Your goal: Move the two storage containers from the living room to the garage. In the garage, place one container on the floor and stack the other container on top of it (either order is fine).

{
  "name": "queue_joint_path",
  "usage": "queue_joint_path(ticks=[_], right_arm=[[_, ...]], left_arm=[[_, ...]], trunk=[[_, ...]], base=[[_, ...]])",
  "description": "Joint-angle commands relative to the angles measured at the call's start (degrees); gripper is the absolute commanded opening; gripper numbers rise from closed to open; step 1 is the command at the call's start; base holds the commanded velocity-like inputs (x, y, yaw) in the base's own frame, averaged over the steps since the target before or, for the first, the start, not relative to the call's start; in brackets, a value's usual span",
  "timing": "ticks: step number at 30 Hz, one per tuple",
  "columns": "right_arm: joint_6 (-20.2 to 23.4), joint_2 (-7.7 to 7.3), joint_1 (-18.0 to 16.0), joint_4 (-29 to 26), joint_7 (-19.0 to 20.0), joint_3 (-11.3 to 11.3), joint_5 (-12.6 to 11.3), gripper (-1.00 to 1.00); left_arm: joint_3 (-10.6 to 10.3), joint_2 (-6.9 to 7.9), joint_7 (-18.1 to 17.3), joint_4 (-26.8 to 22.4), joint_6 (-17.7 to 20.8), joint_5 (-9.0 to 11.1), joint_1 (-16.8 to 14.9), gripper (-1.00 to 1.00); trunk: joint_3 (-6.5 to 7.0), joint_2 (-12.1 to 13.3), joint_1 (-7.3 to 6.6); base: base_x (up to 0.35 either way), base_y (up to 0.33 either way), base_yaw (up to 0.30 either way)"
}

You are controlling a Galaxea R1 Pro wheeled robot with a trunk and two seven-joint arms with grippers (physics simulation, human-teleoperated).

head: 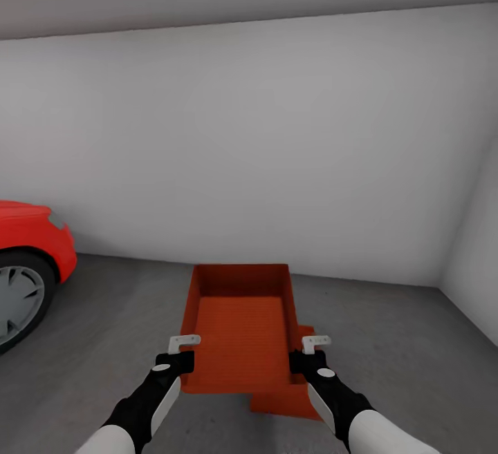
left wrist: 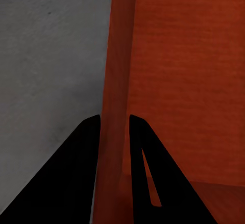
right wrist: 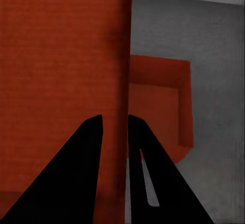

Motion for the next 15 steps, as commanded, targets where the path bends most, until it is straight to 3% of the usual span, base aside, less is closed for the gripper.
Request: queue_joint_path(ticks=[1,10,15], right_arm=[[-0.26,-0.64,-0.04,0.24,-2.80,-0.80,-0.69,-1.00],[-0.23,-0.64,-0.04,0.24,-2.80,-0.80,-0.69,-1.00],[0.21,-0.64,-0.04,0.23,-2.80,-0.80,-0.68,-1.00]], left_arm=[[0.70,0.10,0.87,-0.42,-0.69,-0.36,-0.04,-1.00],[0.70,0.10,0.92,-0.50,-0.69,-0.43,-0.06,-1.00],[0.77,0.10,0.90,-0.57,-0.69,-0.45,-0.04,-1.00]], trunk=[[-0.08,-0.06,0.00],[-0.08,-0.06,0.00],[-0.08,-0.06,0.00]], base=[[0.000,0.000,-0.287],[0.000,0.000,-0.278],[0.000,0.000,-0.033]])
